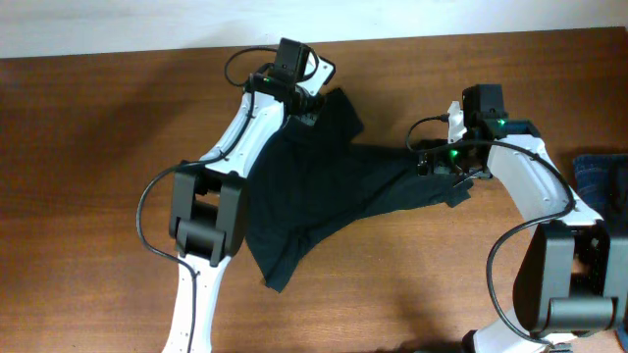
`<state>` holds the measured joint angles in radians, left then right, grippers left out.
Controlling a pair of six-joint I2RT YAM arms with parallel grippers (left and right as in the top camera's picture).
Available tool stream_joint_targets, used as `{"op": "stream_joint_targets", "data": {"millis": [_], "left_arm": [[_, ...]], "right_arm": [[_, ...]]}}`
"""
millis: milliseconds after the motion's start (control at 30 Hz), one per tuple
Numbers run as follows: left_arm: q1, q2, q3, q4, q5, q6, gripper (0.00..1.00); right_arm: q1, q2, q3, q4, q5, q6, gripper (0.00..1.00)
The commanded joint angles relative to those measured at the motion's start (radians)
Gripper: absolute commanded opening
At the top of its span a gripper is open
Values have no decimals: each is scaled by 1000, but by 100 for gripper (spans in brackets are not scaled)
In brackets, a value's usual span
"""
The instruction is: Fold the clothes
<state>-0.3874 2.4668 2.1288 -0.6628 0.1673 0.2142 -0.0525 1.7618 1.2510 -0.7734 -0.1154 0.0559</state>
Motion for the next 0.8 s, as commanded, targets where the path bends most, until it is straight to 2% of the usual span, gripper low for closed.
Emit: {"op": "stream_joint_targets", "data": {"millis": [0,167,500,633,767], "left_arm": [[3,53,17,-5,-10,35,29],[6,68,17,-2,-27,43,29],[23,136,17,60,-161,52,30],[51,138,17,108,-221,14,30],[92,138,17,125,-215,-19,30]], "right_arm": [[0,8,-8,4,-8,3,99],[0,8,-8,5,-8,3,99],[0,8,-8,5,-9,3,99],[0,8,-8,5,-9,4,99],[0,8,-8,5,-9,4,99]]}}
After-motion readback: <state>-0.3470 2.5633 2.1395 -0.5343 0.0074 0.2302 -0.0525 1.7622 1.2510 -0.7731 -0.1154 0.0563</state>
